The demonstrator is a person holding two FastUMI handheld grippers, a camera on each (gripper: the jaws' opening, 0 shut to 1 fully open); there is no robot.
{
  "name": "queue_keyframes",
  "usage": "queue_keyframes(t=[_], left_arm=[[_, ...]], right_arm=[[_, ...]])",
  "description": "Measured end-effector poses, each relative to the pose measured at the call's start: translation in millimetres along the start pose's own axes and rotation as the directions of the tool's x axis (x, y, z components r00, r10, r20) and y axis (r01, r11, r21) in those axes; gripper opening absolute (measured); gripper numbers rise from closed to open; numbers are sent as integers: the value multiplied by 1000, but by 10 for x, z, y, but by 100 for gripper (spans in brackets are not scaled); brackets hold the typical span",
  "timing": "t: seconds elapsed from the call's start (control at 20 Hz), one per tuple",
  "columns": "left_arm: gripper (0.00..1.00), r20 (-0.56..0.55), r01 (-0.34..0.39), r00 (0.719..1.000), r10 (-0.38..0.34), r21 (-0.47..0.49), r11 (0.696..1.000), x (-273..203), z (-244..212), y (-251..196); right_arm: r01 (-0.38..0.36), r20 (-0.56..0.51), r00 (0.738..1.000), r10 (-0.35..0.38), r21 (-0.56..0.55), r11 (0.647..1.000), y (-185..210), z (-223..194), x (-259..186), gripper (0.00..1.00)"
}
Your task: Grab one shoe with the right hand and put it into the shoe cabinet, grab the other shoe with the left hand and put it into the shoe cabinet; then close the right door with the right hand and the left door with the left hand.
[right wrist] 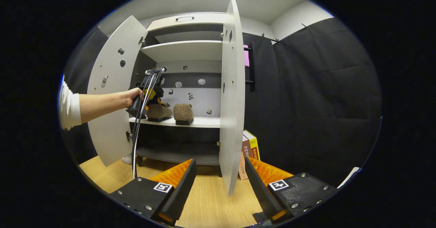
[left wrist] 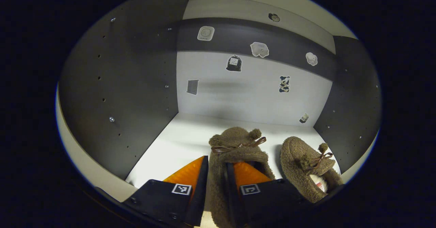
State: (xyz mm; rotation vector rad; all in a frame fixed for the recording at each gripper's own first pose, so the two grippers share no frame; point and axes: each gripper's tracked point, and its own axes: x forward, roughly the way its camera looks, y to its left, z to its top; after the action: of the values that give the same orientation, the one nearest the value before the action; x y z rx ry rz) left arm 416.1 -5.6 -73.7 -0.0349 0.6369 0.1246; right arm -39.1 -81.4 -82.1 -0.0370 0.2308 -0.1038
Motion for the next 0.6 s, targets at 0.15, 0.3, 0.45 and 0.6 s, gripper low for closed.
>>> queue_keyframes(t=[0.15,0.3,0.45,0.6], left_arm=[[65,8,11,1000,-11,15,1000,-36,36,11],[86,26,8,1000,-9,31,999,-179,59,48],[98,81,22,996,-24,28,999,-466,104,59],[98,173,54,983,-62,49,997,-872,215,40]], right_arm=[[2,-4,1000,-2,-16,1000,-43,-31,27,87],[-6,-3,1000,6,-14,1000,-35,-44,41,87],[-14,3,1000,14,6,1000,-17,-33,56,87],[-31,10,999,30,19,999,30,-8,63,87]])
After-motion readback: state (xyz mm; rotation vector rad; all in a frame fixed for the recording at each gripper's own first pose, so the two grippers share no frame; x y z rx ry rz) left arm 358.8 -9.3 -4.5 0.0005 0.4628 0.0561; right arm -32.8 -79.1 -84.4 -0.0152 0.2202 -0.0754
